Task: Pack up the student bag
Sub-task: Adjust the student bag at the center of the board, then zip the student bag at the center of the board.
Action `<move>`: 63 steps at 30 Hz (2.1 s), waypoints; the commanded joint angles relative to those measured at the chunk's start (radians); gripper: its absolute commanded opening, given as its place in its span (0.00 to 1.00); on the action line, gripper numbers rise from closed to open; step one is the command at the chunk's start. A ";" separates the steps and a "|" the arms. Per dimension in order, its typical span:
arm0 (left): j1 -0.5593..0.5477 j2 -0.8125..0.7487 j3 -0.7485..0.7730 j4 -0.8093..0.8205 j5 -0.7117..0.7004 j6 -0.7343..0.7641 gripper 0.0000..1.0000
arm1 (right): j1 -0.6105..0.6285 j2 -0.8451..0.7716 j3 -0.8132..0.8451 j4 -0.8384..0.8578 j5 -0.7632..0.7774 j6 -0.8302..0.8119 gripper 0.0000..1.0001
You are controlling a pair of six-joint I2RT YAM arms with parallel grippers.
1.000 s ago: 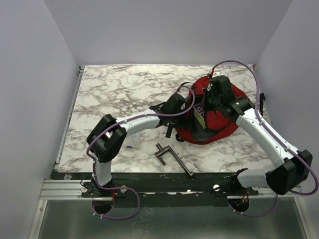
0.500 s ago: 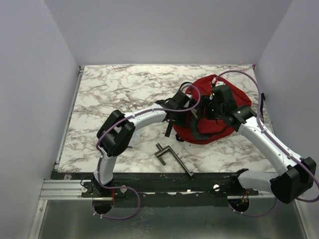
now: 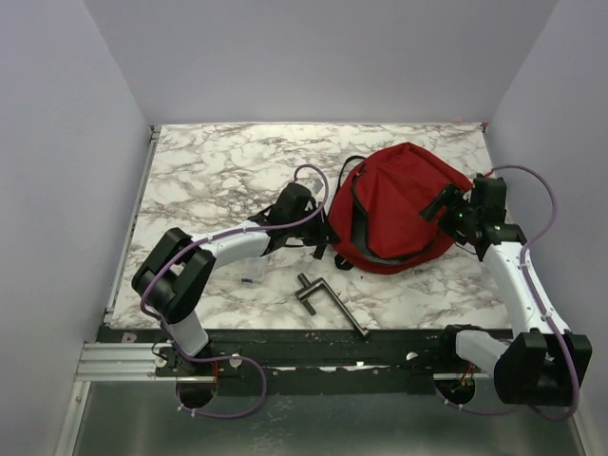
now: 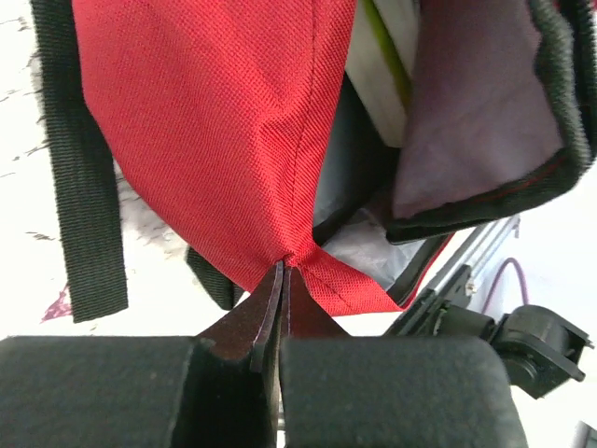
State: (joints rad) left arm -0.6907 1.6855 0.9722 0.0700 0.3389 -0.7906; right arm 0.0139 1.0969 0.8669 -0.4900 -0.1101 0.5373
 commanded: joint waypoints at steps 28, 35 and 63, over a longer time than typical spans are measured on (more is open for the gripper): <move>0.067 -0.156 -0.147 0.119 0.172 -0.096 0.00 | 0.089 0.475 0.122 0.401 -0.334 -0.056 0.81; 0.073 -0.244 -0.175 0.119 0.189 -0.052 0.46 | 0.070 0.321 0.039 0.345 -0.196 -0.052 0.83; 0.059 -0.024 0.131 0.087 0.110 -0.064 0.72 | -0.197 0.423 -0.168 0.710 -0.543 0.119 0.36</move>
State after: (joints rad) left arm -0.6239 1.6207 1.0412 0.1696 0.5083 -0.8711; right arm -0.1898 1.4864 0.6682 0.1883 -0.6167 0.6800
